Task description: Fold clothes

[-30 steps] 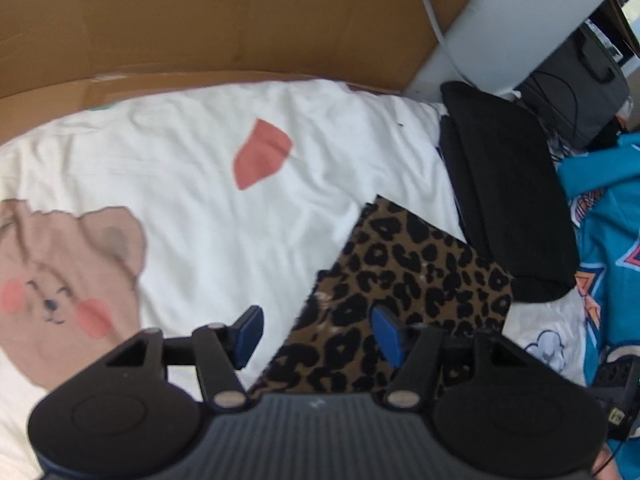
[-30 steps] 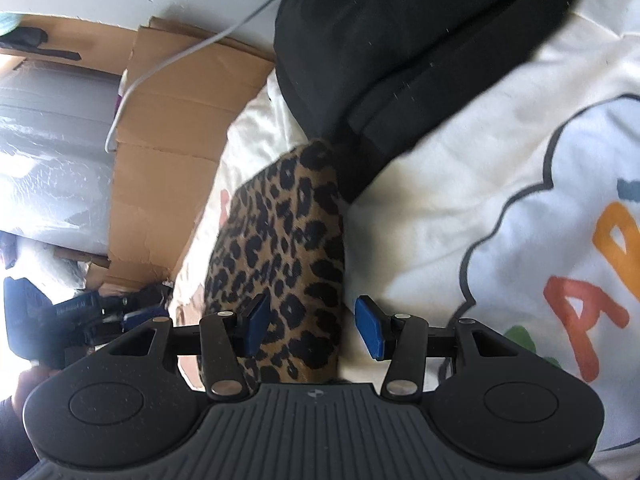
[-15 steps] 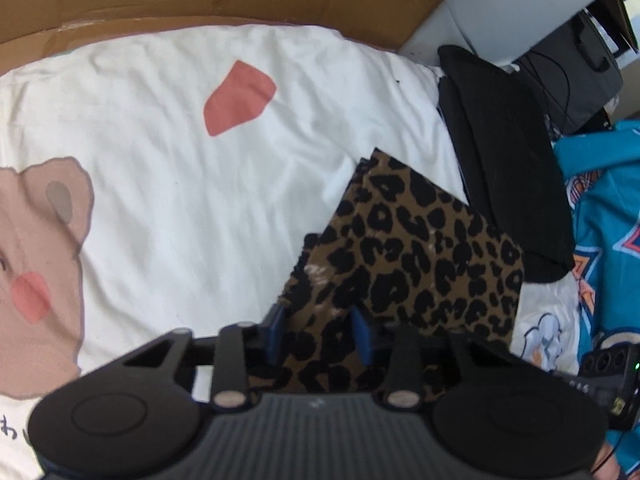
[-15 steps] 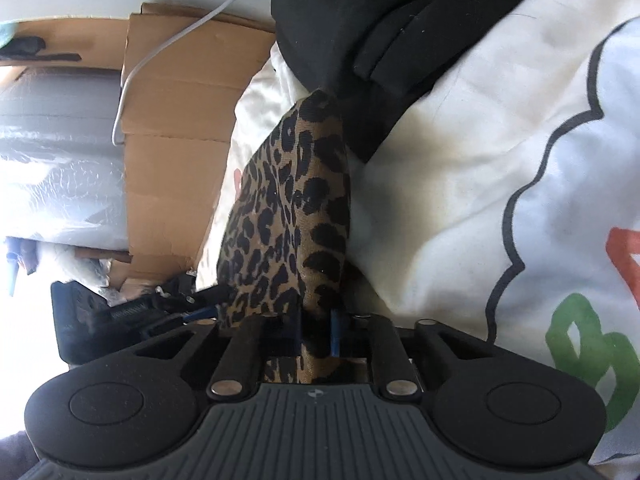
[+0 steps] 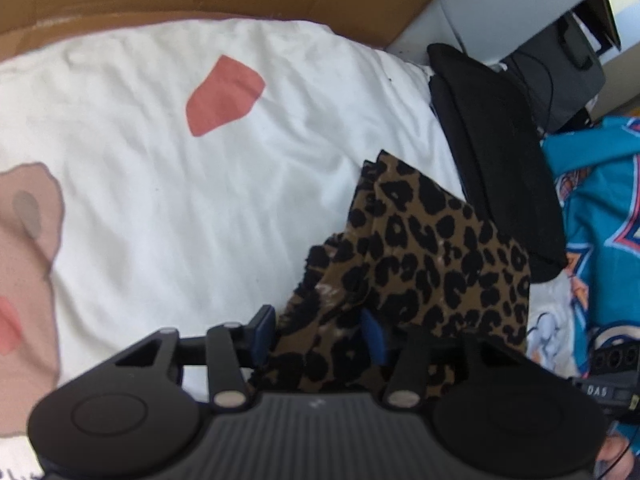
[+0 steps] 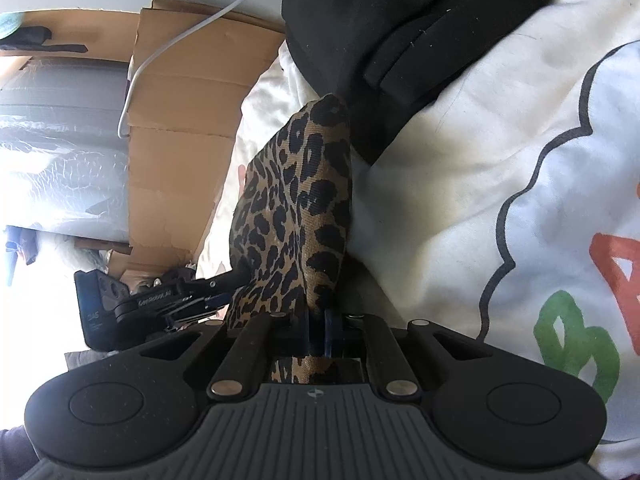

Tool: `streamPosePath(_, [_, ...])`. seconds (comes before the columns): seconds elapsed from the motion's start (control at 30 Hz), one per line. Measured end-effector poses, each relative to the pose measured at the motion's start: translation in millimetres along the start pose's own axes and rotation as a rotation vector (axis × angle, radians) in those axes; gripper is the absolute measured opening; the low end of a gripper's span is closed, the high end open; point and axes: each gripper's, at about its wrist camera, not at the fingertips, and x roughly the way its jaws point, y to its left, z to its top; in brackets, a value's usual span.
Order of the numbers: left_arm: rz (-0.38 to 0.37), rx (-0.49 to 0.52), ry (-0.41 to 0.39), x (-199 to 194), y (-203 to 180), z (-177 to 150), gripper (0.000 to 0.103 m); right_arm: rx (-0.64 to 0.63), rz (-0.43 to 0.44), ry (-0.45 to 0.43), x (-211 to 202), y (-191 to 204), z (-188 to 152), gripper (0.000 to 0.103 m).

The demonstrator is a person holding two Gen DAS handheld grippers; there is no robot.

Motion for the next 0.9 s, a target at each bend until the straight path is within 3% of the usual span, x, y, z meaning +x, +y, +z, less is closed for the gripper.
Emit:
streamPosePath(0.17, [-0.042, 0.010, -0.011, 1.7, 2.7, -0.8, 0.051, -0.020, -0.008, -0.008, 2.6, 6.7, 1.9, 0.010])
streamPosePath(0.23, [-0.055, 0.021, -0.016, -1.0, 3.9, -0.4, 0.046, -0.010, -0.005, -0.015, 3.4, 5.9, 0.3, 0.010])
streamPosePath(0.3, [-0.073, 0.015, -0.029, -7.4, 7.7, -0.1, 0.031, -0.017, -0.004, -0.021, 4.6, 8.0, -0.3, 0.011])
streamPosePath(0.43, [-0.108, 0.004, -0.052, -19.9, 15.0, 0.6, 0.020, -0.037, 0.040, -0.033, -0.5, 15.8, -1.6, 0.010])
streamPosePath(0.53, [-0.096, -0.011, -0.025, -19.2, 18.0, 3.1, 0.032, -0.051, 0.025, -0.030, -1.8, 18.0, -1.5, 0.011])
streamPosePath(0.6, [-0.079, -0.030, -0.011, -16.5, 19.3, 5.5, 0.062, -0.043, -0.001, -0.025, -1.0, 14.8, -1.2, 0.025])
streamPosePath(0.63, [-0.074, -0.039, -0.011, -14.2, 19.8, 6.7, 0.066, -0.036, -0.009, -0.023, -0.5, 12.9, -1.3, 0.030])
streamPosePath(0.67, [-0.077, -0.050, -0.004, -11.3, 21.6, 8.4, 0.067, -0.027, -0.008, -0.024, -0.5, 11.0, -1.4, 0.037])
streamPosePath(0.73, [-0.100, -0.085, 0.020, -5.6, 26.9, 11.6, 0.067, -0.010, -0.001, -0.029, -0.7, 8.0, -1.5, 0.038])
streamPosePath(0.9, [-0.166, -0.052, 0.067, 4.0, 22.8, 17.5, 0.067, 0.035, -0.002, -0.042, 3.8, 0.7, 0.3, 0.038])
